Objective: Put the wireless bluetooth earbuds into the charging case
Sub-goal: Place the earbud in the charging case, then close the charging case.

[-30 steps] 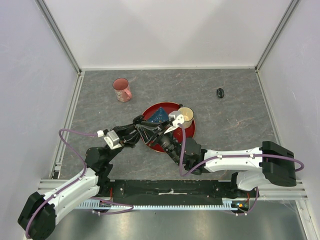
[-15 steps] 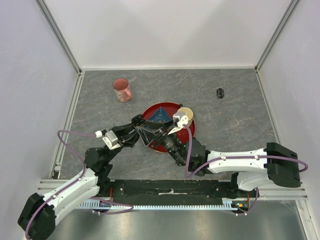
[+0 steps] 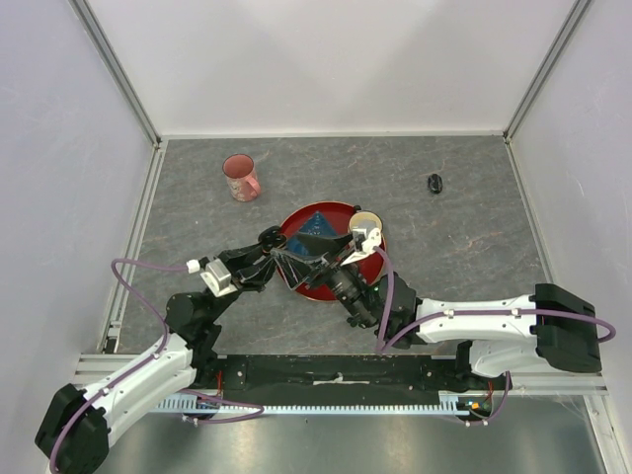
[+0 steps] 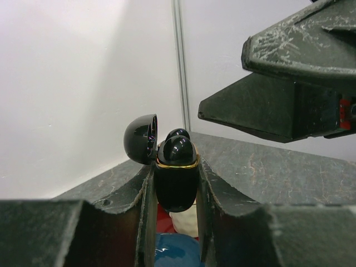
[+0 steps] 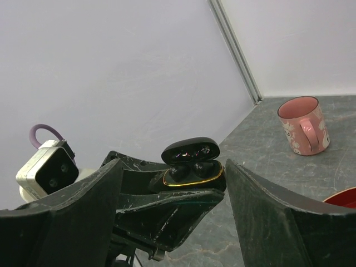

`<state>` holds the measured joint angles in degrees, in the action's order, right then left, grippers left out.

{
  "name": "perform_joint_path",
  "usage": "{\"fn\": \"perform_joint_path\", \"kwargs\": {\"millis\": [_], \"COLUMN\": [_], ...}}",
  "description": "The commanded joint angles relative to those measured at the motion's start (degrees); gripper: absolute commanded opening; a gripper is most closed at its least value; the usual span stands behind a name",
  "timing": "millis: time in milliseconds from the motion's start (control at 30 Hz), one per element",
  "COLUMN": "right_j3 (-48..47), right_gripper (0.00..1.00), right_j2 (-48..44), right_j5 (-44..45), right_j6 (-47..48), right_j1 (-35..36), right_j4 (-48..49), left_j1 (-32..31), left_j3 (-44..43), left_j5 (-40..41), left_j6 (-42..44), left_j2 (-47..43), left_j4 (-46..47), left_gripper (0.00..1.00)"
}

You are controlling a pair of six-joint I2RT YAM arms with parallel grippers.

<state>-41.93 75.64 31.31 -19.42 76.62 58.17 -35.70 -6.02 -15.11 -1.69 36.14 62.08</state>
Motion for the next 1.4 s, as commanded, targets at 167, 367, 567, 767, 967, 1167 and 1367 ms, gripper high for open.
{"fn": "perform_joint_path", "kwargs": {"millis": [167,367,567,767,967,1167,1367], "right_j3": [-5.52,-11.68,-15.1,-12.92,-13.96,-14.67,-11.95], "right_gripper": [0.85,0.91,0.96,0.96,0.96,0.96,0.96], "right_j2": [-5.85,-6.9,-8.4,-8.14,-6.56,-5.68,-7.17], "right_j5": [-0.81,1.56,4.7,-10.64,-16.37,-21.99,-24.54], "right_j6": [-0.35,-2.99,-7.89,-19.25,-18.37,-16.1,-15.65], "right_j1": [-0.42,-1.56,-5.68,-17.28,-19.05,-19.4,-19.4], "right_j4": [-14.9,-30.82,-46.0,-49.65,-51.05,-55.71,-58.0], "left_j1": [0.02,0.02,0.02,0.02,0.02,0.02,0.02], "left_j3": [-1.62,-4.26,-5.58,-7.16,-8.3,-8.3,-8.22], "left_j5": [-0.62,-8.61,-13.79,-19.85,-21.8,-21.63,-17.15], "left_j6": [-0.77,0.02,-0.59,-0.68,-0.15,0.02,-0.41], "left_j2": [-0.63,1.47,4.46,6.31,7.71,8.33,8.68], "left_j4": [-0.21,-4.07,-3.63,-4.51,-5.83,-5.57,-5.92], "left_gripper": [0.02,0.02,0.02,0.02,0.02,0.02,0.02]}}
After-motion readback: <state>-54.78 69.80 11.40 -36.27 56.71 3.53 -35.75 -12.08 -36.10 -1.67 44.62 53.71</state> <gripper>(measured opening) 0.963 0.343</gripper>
